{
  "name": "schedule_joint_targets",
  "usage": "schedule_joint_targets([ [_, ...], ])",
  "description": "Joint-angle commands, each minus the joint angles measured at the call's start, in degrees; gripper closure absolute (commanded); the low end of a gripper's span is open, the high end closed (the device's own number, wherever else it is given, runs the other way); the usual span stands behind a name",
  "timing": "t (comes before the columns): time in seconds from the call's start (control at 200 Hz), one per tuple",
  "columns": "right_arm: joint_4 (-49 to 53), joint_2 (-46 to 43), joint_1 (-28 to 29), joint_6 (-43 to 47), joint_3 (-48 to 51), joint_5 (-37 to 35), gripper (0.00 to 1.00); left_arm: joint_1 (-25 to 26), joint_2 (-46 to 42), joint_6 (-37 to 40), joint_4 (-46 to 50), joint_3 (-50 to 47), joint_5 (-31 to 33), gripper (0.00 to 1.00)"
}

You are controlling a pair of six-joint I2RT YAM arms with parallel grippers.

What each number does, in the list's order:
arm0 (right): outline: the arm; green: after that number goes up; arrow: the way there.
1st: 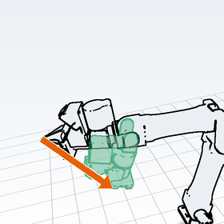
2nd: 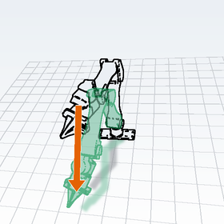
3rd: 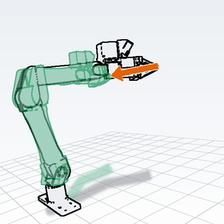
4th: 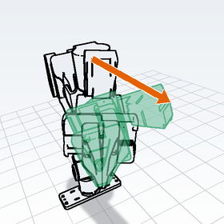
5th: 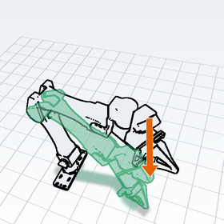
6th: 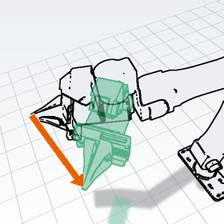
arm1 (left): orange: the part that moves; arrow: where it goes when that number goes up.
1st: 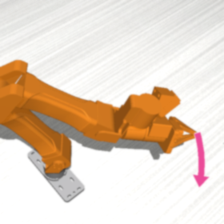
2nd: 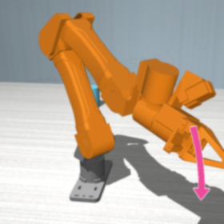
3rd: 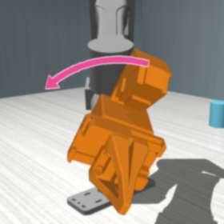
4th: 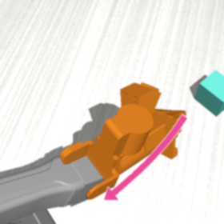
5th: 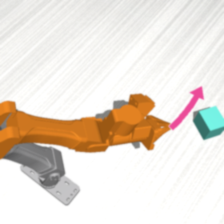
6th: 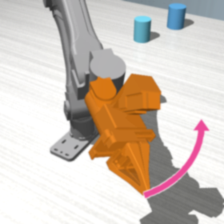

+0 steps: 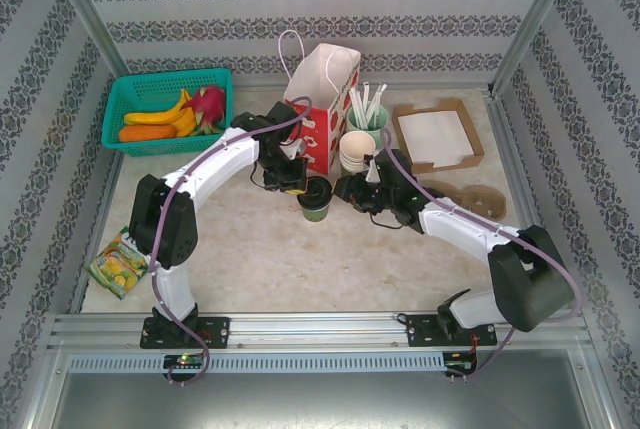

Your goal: Pack the takeout coffee

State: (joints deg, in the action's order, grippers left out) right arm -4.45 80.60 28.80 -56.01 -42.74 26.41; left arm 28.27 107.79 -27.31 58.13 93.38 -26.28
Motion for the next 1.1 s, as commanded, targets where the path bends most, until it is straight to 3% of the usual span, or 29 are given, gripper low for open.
schedule_joint_targets([
  [0.0,0.71,1.41,1.08,1.47,-1.68,1.42,0.69,1.73,3.53,1.19,3.32,-0.95,2.64,1.0],
  [0.26,1.91,2.84,1.74,2.21,-3.29,1.46,0.69,2.09,4.18,1.57,3.88,-0.57,2.64,1.0],
  [0.5,11.24,3.98,1.9,2.58,-5.01,-3.87,0.79,2.15,5.22,2.17,4.47,0.3,1.62,1.0],
  [1.094,22.91,7.32,2.22,3.11,-6.7,-11.18,0.8,1.18,7.95,2.11,5.44,0.16,2.65,1.0],
])
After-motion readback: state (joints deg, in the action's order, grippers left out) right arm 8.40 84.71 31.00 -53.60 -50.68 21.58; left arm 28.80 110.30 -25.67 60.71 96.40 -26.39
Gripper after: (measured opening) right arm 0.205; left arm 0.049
